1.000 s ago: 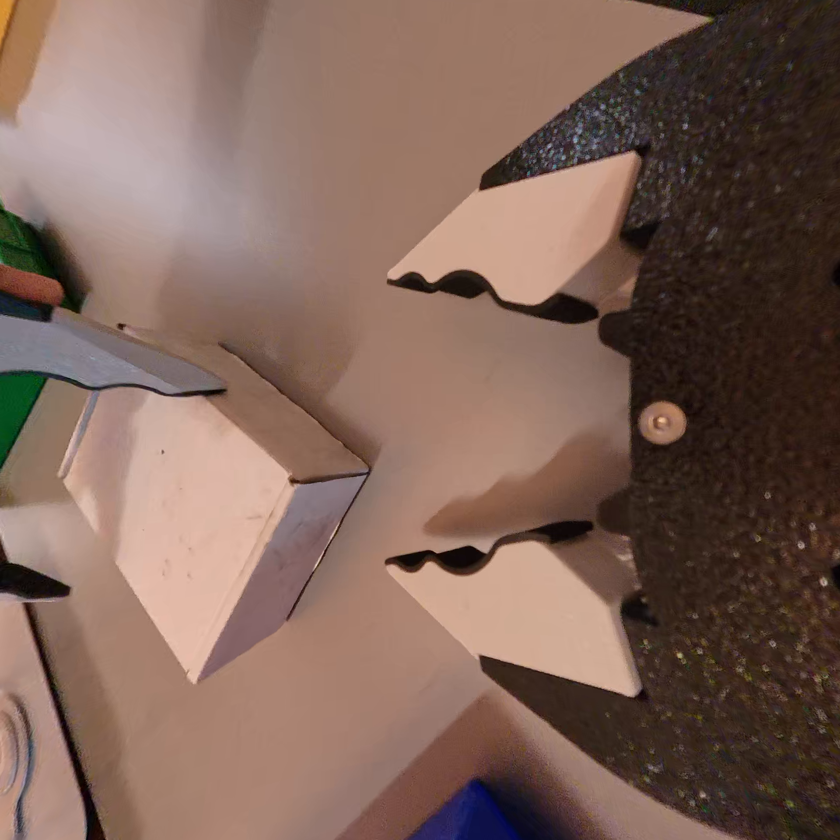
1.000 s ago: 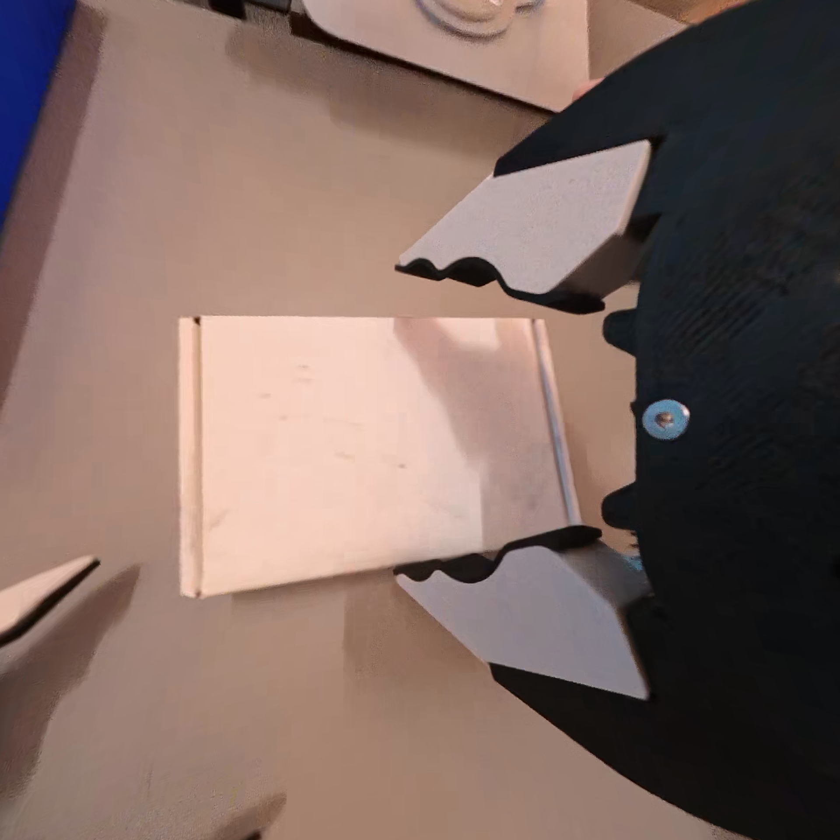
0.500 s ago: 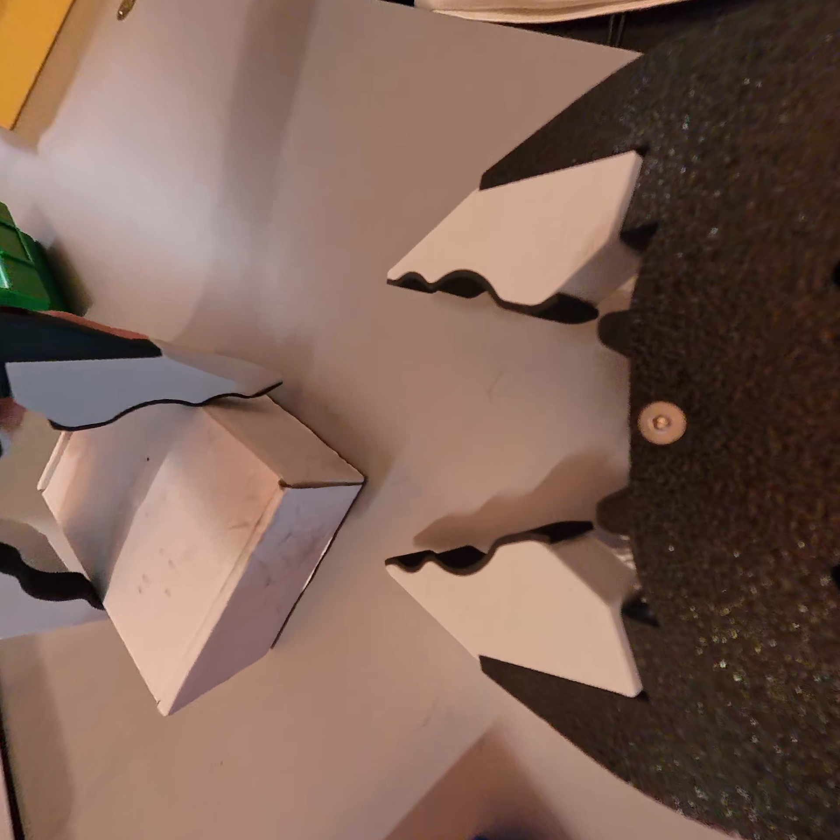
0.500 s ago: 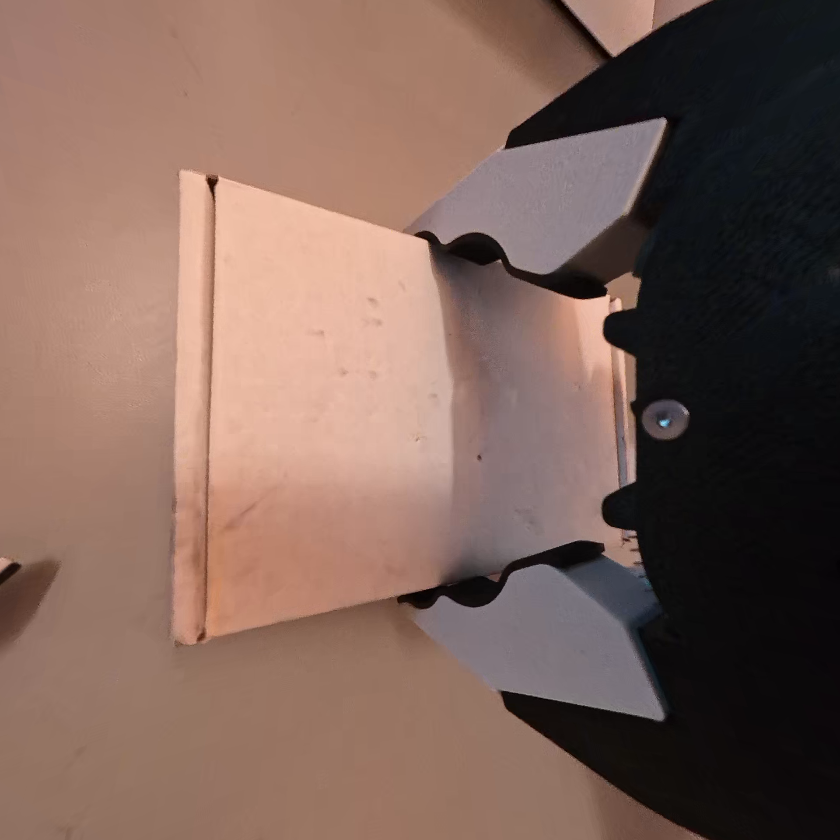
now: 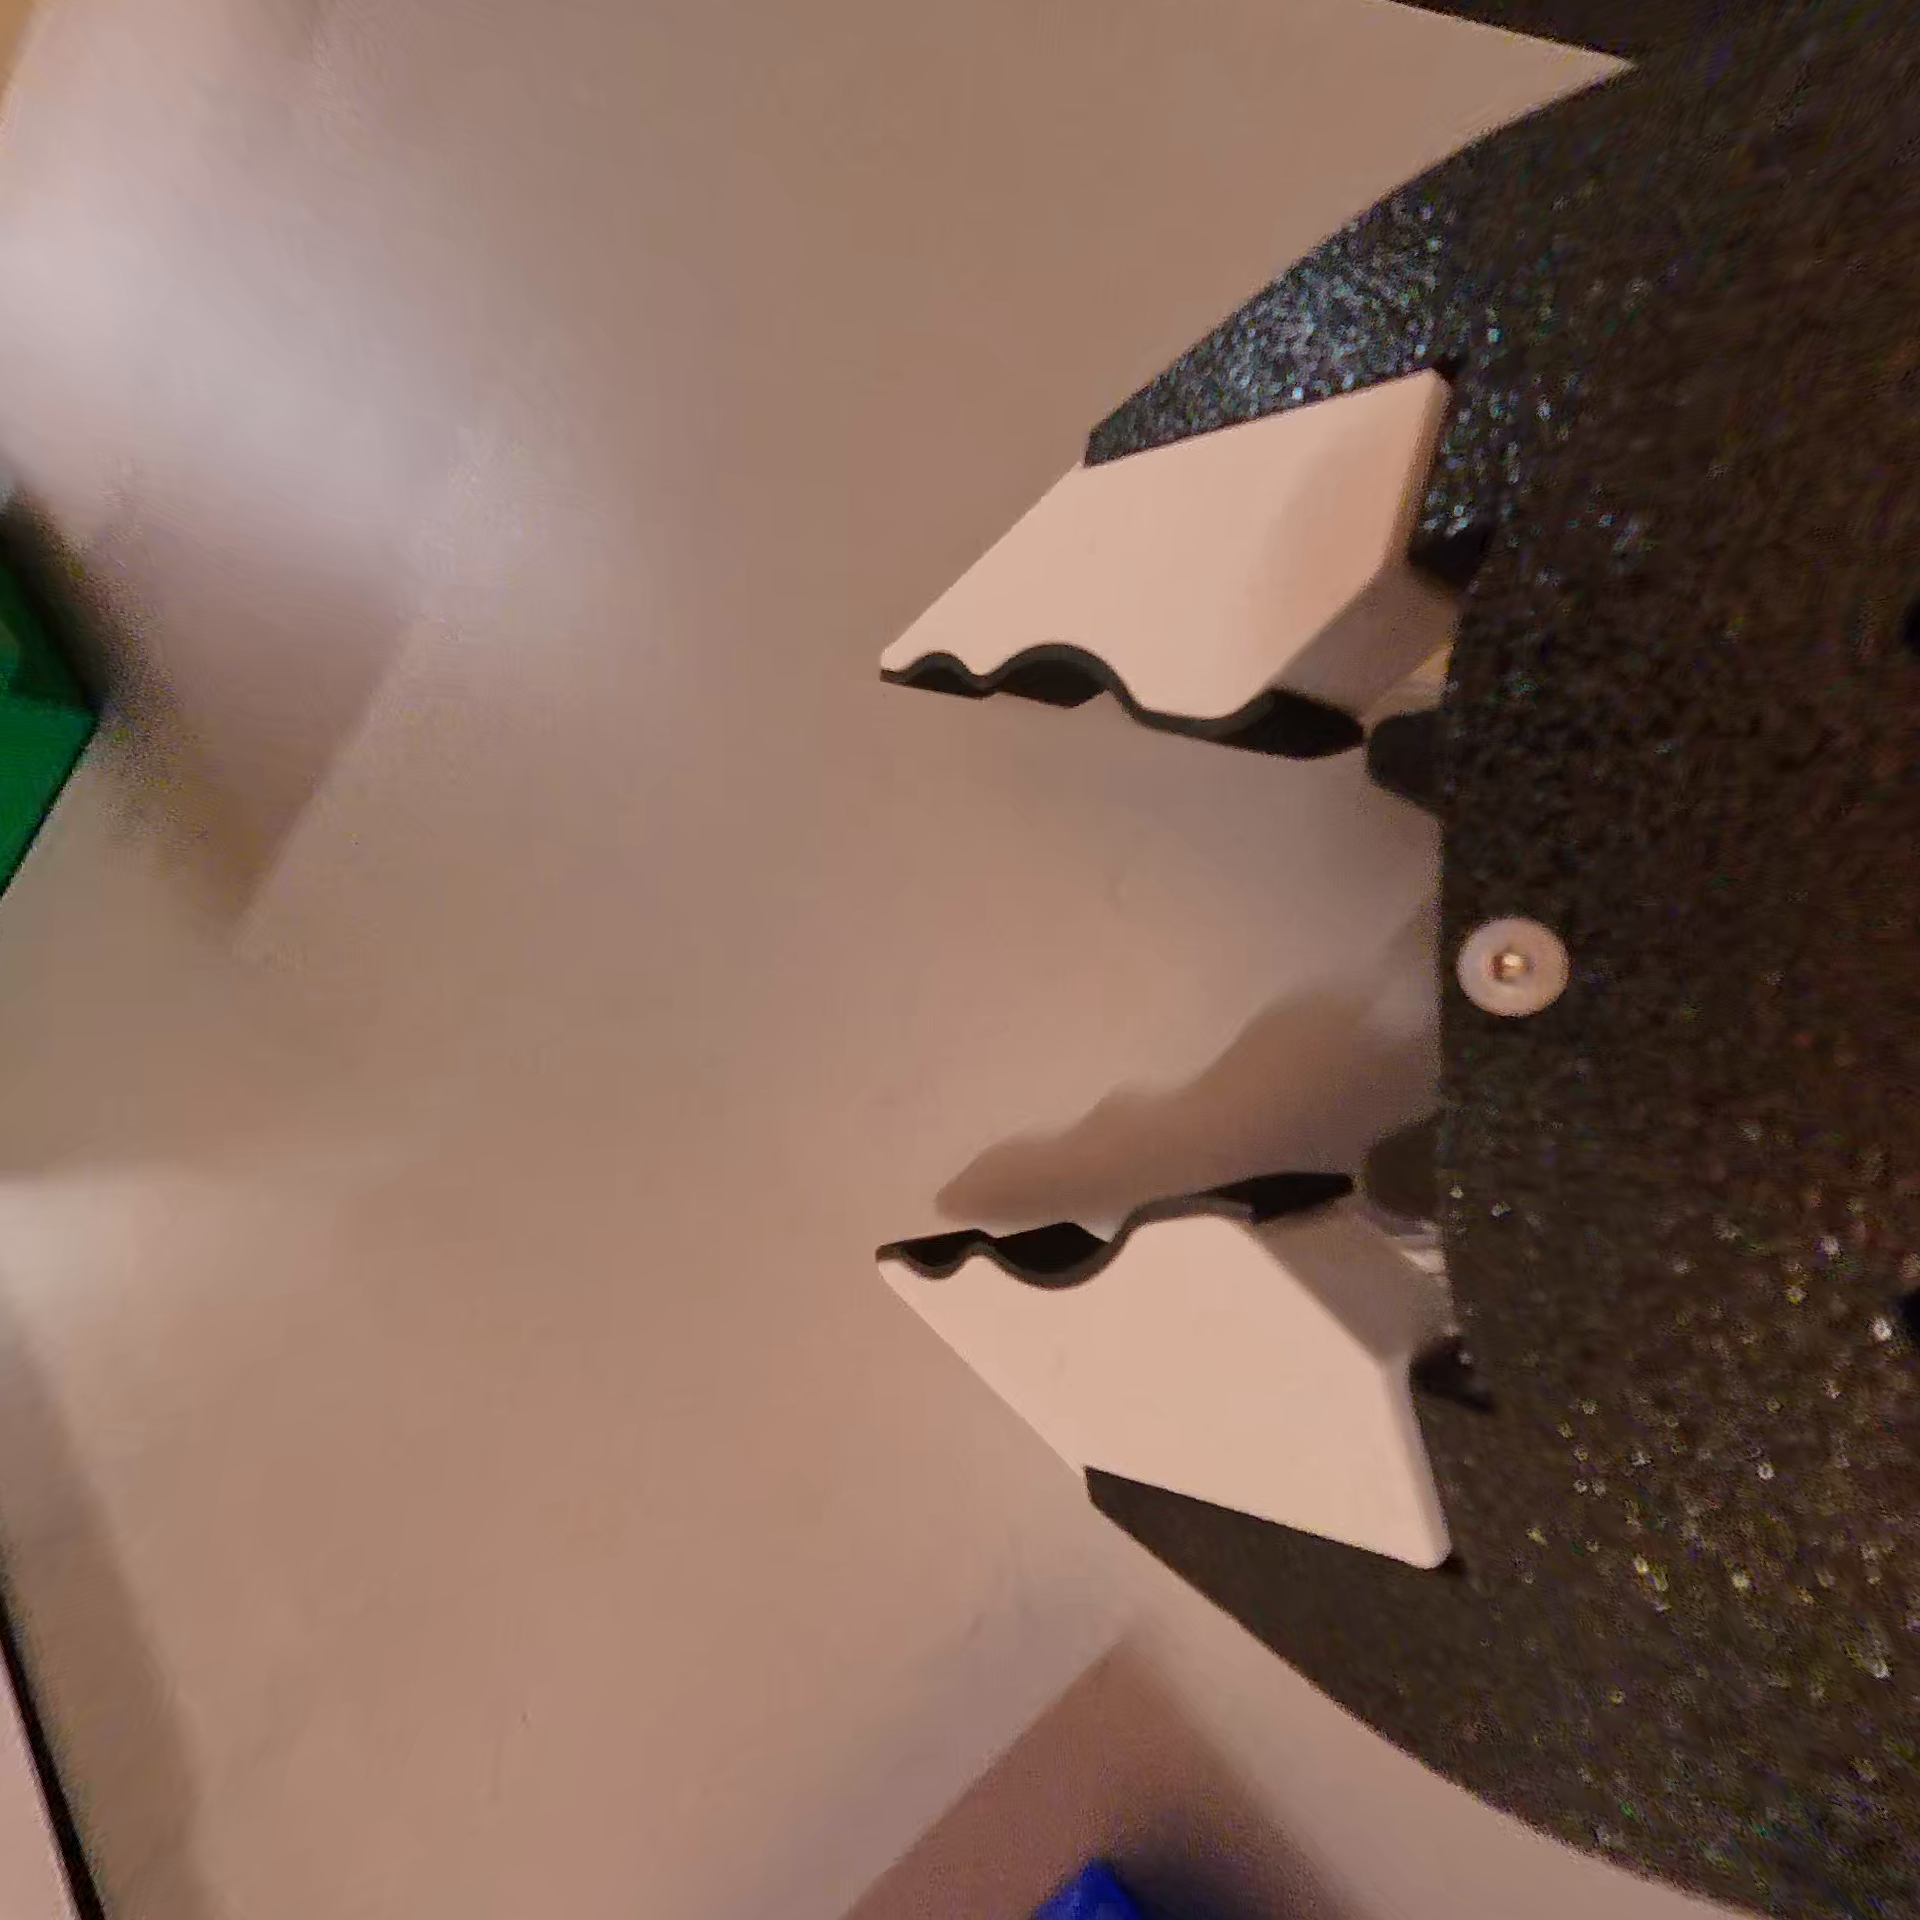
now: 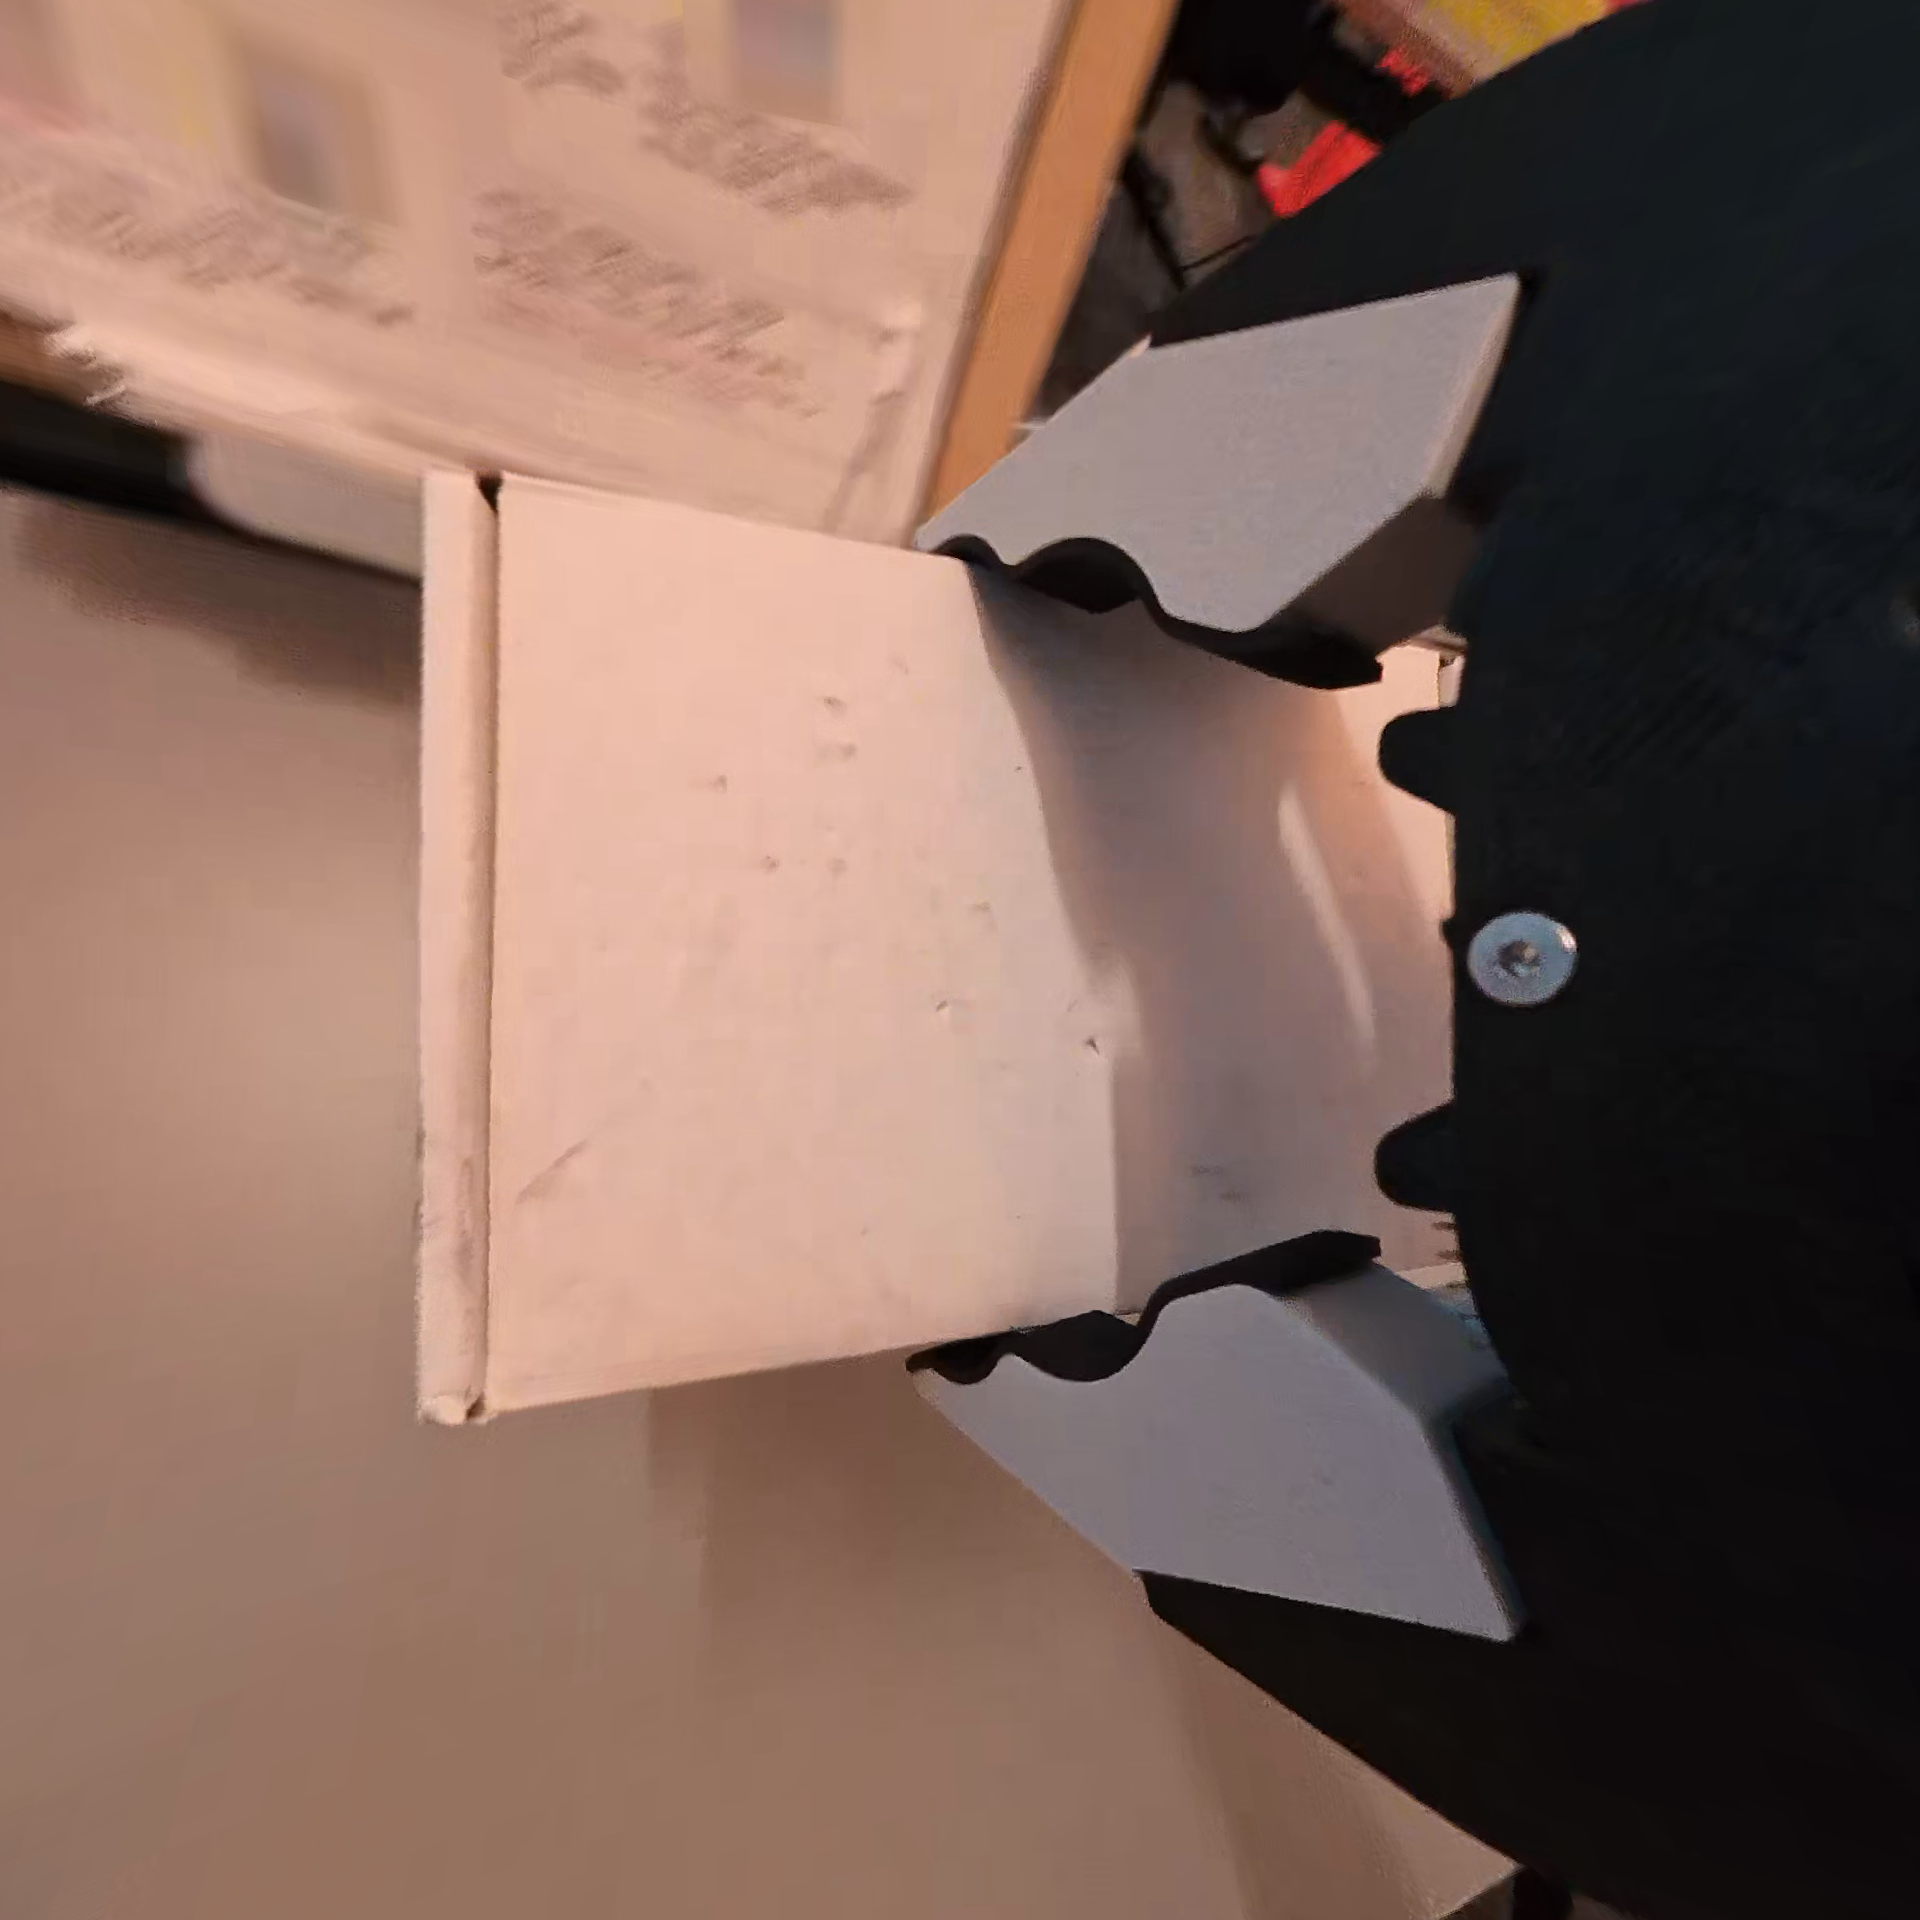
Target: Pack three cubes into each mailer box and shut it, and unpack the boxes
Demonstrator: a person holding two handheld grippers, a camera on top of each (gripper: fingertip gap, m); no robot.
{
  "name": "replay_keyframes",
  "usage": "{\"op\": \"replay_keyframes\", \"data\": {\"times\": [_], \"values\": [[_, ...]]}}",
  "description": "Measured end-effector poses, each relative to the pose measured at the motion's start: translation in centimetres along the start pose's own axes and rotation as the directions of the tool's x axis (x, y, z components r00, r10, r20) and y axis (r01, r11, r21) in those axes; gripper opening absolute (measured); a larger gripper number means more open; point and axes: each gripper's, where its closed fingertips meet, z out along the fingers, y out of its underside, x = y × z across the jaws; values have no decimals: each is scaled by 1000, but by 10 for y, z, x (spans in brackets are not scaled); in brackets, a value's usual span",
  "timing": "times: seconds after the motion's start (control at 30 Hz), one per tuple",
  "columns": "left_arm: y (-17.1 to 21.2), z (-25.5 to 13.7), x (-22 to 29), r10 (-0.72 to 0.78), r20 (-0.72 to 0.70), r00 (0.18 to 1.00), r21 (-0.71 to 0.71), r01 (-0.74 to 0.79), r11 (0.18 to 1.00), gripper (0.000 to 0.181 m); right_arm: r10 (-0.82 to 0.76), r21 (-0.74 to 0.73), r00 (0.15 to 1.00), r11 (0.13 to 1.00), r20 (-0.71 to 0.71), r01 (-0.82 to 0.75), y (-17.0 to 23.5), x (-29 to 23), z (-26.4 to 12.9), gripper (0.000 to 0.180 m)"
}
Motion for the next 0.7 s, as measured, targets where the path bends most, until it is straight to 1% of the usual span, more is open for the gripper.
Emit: {"op": "replay_keyframes", "data": {"times": [0.03, 0.1, 0.17, 0.23, 0.3, 0.37, 0.5, 0.7], "values": [[1, 1, 1, 8, -1, 1000, -9, -8, 1000, 100, 11, -22, 1000, 1000, -19, -12, 24, 12, -10, 139], [3, 3, 3, 24, -5, 1000, -28, -24, 999, 99, 35, -77, 999, 996, -40, -38, 74, 31, -20, 139], [6, 4, 5, 41, -9, 999, -46, -42, 998, 97, 39, -123, 999, 991, -34, -43, 120, 45, -16, 139], [8, 6, 7, 57, -13, 998, -63, -58, 996, 96, 60, -138, 998, 989, -10, -60, 155, 53, 2, 139], [10, 7, 9, 75, -22, 997, -77, -77, 994, 94, 84, -133, 996, 988, -9, -84, 179, 61, 27, 140], [12, 9, 11, 90, -30, 995, -92, -92, 991, 93, 113, -122, 994, 986, -1, -112, 194, 68, 52, 139], [16, 11, 14, 104, -45, 994, -119, -108, 987, 88, 127, -75, 991, 989, 26, -125, 211, 81, 98, 139], [17, 11, 18, 111, -80, 991, -123, -120, 985, 83, 136, -84, 984, 988, 111, -127, 232, 92, 155, 139]]}}
